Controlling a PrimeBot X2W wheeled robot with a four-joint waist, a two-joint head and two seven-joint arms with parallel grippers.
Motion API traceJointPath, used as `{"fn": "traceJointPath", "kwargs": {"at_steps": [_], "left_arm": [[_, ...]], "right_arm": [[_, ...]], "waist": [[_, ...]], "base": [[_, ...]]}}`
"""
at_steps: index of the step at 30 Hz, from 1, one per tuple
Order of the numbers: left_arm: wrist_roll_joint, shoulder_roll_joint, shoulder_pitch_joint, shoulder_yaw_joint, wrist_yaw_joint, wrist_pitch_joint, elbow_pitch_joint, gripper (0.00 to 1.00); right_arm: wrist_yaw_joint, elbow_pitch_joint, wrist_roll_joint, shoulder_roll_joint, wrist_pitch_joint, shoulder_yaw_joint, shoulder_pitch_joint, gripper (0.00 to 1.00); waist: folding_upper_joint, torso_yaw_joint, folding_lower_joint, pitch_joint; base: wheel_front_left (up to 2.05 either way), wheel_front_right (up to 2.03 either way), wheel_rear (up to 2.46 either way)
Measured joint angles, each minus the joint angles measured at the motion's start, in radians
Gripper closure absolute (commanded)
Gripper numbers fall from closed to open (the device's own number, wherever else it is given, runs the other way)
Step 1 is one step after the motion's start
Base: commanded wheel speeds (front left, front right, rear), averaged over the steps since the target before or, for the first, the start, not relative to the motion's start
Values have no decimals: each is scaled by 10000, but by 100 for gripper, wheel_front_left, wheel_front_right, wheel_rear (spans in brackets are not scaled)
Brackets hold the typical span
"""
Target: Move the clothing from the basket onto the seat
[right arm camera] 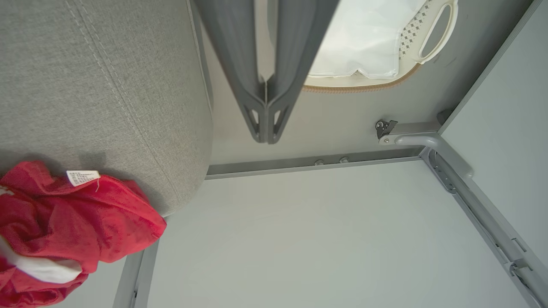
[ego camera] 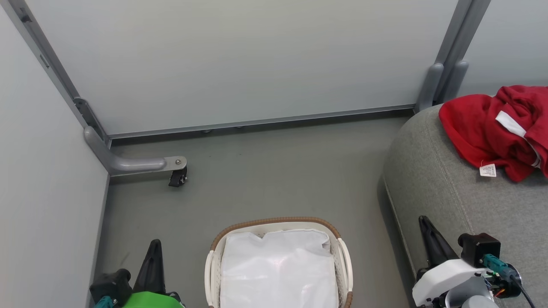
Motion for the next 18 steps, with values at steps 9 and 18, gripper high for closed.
{"fn": "traceJointPath", "kwargs": {"at_steps": [9, 18], "left_arm": [[-1553, -2, -4, 240, -25, 447, -52, 100], [-2961, -2, -42, 458, -58, 846, -213, 100]], "right_arm": [[0, -132, 1697, -2, 437, -128, -1, 100], [0, -341, 3273, -6, 823, -211, -1, 100]], "waist": [[0, -19, 0, -3], [0, -37, 0, -5]], "base": [[0, 0, 0], [0, 0, 0]]}}
